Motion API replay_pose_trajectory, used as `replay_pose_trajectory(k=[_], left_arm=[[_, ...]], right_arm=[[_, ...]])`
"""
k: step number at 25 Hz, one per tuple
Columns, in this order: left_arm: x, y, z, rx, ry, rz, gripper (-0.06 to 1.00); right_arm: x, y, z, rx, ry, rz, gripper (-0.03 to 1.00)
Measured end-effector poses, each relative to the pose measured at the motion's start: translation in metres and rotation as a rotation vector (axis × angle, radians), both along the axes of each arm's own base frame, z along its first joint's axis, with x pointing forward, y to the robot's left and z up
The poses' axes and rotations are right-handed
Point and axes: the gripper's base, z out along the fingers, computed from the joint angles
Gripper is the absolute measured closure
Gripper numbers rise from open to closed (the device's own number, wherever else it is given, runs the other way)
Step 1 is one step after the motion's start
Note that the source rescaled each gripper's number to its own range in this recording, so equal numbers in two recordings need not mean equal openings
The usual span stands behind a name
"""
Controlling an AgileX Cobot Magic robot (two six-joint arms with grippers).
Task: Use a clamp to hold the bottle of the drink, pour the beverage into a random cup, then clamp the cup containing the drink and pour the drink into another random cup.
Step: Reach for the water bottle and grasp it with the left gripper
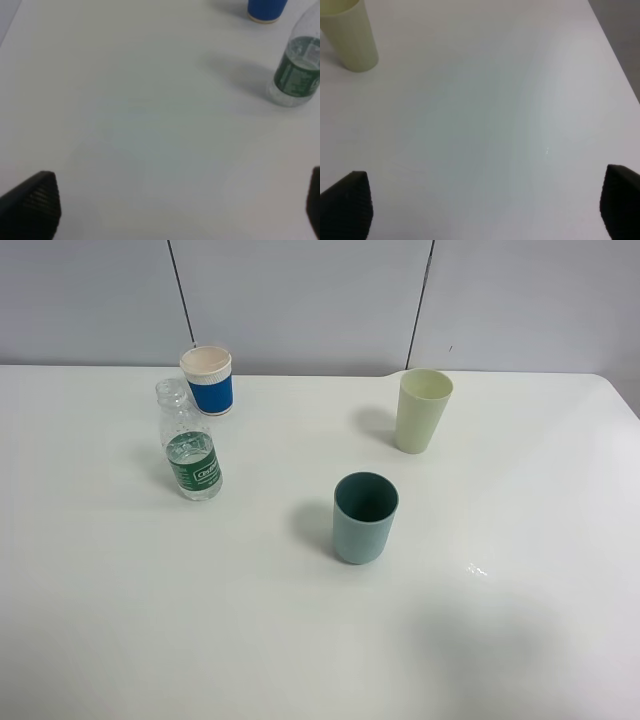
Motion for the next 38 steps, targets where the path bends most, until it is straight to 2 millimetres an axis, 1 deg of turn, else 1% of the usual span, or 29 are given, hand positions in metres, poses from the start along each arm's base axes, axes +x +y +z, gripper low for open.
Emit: replay_pose_trajectory(k=[38], left_arm=[[0.0000,0.0000,0.0000,0.000,0.000,0.000,-0.06]], right_arm=[[0.0000,0.0000,0.0000,0.000,0.000,0.000,0.21]])
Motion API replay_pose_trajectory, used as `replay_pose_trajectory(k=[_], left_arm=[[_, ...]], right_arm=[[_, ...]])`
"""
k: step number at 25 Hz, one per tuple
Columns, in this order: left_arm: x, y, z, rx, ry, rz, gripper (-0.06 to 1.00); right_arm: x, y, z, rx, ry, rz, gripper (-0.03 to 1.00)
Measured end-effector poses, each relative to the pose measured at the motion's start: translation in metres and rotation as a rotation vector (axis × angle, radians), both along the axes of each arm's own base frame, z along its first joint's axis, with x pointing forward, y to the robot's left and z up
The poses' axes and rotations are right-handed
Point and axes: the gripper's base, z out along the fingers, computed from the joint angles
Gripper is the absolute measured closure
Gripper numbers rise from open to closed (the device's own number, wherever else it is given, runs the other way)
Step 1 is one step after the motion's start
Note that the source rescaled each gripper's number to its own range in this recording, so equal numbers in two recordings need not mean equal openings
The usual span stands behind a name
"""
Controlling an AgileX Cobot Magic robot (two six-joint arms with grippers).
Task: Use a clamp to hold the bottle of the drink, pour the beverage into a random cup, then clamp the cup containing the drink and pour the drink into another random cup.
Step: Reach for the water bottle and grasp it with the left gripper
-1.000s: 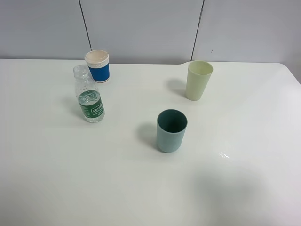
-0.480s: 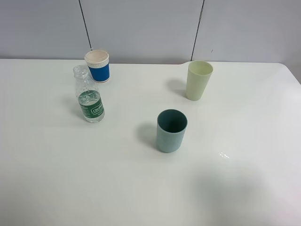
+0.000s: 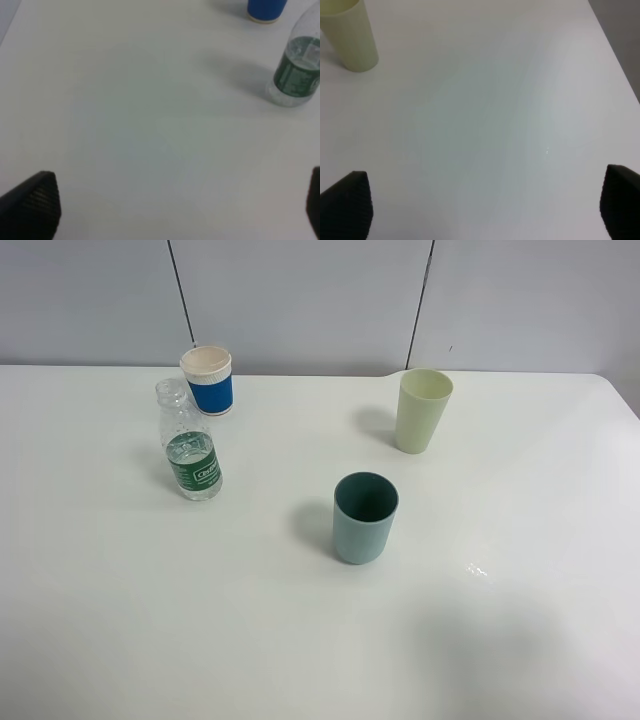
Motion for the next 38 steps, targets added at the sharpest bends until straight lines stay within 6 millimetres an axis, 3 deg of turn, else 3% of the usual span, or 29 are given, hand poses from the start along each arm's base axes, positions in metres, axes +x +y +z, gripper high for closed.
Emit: replay_pose_trajectory(k=[38], left_arm=[[0.0009,-0.0003,0.0010,-0.004,0.003,-0.002,-0.06]], right_arm=[[0.0000,0.0000,0.0000,0.000,0.000,0.000,0.21]])
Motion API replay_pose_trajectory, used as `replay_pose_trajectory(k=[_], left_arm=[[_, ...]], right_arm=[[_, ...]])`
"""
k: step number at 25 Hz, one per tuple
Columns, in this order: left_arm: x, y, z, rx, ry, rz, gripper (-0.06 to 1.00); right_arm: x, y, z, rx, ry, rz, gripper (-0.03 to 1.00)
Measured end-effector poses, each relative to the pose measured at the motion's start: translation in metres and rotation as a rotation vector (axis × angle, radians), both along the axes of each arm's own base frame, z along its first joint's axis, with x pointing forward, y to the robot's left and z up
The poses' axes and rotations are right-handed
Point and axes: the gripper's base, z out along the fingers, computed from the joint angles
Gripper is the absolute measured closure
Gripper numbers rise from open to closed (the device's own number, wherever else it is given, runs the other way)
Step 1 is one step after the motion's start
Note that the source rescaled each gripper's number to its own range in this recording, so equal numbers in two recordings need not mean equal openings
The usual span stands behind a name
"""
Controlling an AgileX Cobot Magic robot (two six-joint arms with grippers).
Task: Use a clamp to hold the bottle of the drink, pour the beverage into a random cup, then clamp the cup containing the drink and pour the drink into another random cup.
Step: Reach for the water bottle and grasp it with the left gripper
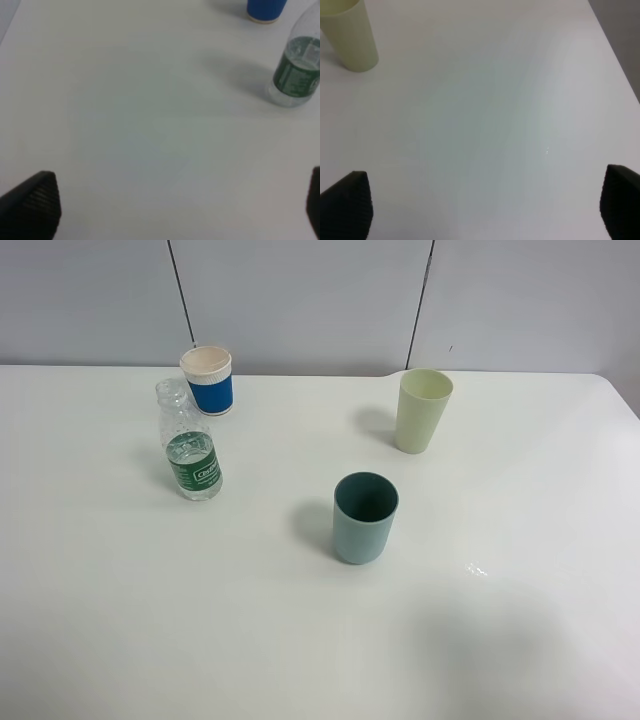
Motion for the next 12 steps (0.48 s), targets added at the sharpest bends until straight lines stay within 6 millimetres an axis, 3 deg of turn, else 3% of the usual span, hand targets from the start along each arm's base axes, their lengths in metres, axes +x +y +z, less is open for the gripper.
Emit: replay_pose_trajectory(k=[4,12], left_arm=[[0.015,-0.001,0.011,-0.016,0.012,-0.010,-0.06],[0.073,-0.008,0.010,-0.074,0.201,-0.079,-0.06]], right_arm=[[0.000,0.000,0.000,0.000,0.000,0.000,0.21],[0.000,0.000,0.000,0.000,0.000,0.000,0.21]])
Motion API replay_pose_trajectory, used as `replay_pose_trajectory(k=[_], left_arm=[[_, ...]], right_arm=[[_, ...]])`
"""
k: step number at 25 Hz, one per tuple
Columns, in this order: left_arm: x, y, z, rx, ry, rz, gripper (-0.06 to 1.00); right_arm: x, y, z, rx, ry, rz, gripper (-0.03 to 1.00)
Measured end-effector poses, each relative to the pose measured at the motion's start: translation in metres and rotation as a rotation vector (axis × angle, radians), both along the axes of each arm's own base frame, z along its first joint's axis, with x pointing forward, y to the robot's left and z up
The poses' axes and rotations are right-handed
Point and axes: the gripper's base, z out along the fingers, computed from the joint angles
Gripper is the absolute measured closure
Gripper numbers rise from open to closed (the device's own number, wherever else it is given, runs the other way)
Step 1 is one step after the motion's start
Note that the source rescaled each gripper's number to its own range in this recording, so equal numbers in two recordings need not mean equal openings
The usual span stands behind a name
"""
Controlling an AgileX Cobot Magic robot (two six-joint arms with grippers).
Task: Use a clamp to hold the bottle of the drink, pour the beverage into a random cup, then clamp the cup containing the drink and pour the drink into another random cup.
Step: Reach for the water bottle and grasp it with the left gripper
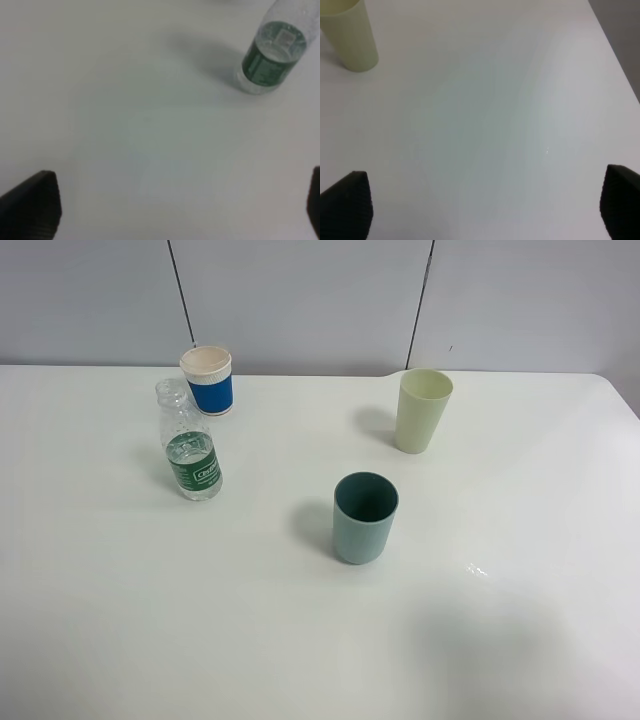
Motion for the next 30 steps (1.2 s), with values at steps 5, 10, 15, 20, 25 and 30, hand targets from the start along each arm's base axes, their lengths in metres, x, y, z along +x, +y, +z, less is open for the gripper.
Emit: replay_pose_trajectory(k=[5,10,15,20,25,30], left_arm=[[0.032,-0.003,-0.011,0.003,0.126,-0.059,-0.06],[0.054,-0.006,-0.027,0.017,0.258,-0.125,-0.06],[0.072,-0.018,-0.044,0.040,0.360,-0.237,-0.06],[0.090,-0.032,-0.061,0.114,0.411,-0.336,-0.06],[0.109,-0.049,-0.078,0.193,0.399,-0.420,-0.06],[0.125,-0.070,-0.090,0.156,0.266,-0.424,-0.06]], right_arm=[[0.000,0.000,0.000,0.000,0.000,0.000,0.21],[0.000,0.000,0.000,0.000,0.000,0.000,0.21],[0.000,0.000,0.000,0.000,0.000,0.000,0.21],[0.000,0.000,0.000,0.000,0.000,0.000,0.21],[0.000,0.000,0.000,0.000,0.000,0.000,0.21],[0.000,0.000,0.000,0.000,0.000,0.000,0.21]])
